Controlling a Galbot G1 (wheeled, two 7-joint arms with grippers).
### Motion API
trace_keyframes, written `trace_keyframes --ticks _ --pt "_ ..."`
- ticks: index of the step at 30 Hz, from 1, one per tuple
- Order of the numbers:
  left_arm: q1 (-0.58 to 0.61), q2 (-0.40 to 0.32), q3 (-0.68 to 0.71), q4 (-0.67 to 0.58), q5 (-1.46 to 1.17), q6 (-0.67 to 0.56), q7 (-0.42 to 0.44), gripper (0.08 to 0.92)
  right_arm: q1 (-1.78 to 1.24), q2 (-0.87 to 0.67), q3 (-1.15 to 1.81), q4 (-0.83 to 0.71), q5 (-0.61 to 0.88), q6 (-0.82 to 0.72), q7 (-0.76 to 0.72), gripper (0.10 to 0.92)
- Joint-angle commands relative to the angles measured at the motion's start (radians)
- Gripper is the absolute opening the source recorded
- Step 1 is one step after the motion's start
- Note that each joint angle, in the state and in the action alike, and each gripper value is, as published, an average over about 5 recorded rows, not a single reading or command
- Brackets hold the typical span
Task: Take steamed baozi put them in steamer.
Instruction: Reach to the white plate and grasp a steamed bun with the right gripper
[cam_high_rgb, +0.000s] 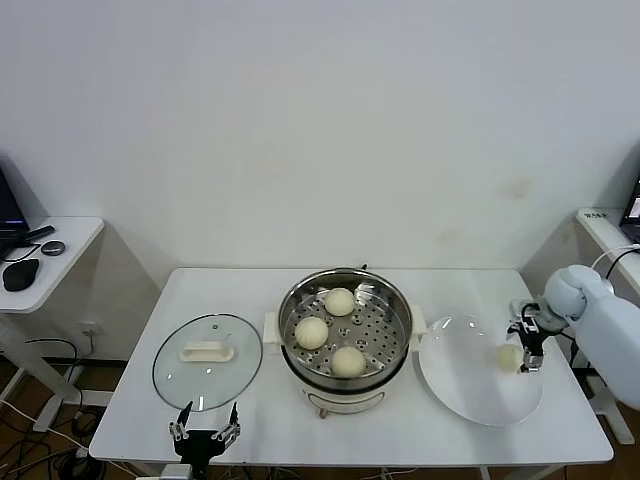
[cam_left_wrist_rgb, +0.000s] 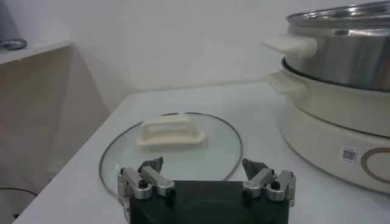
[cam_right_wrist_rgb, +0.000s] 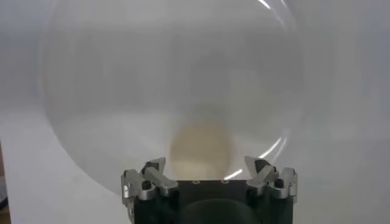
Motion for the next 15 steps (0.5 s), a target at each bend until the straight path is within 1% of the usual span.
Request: trace_keyframes --ticks 1,15 --pt "-0.001 -0.001 0.0 0.005 -0.001 0.0 0.0 0.823 -0.02 0.025 0.015 -0.025 -0.024 0.007 0.022 0.823" --pt "-0.002 -0.001 0.0 0.01 -0.001 -0.001 -0.002 0.823 -0.017 0.03 0.01 -0.025 -0.024 0.002 0.024 0.823"
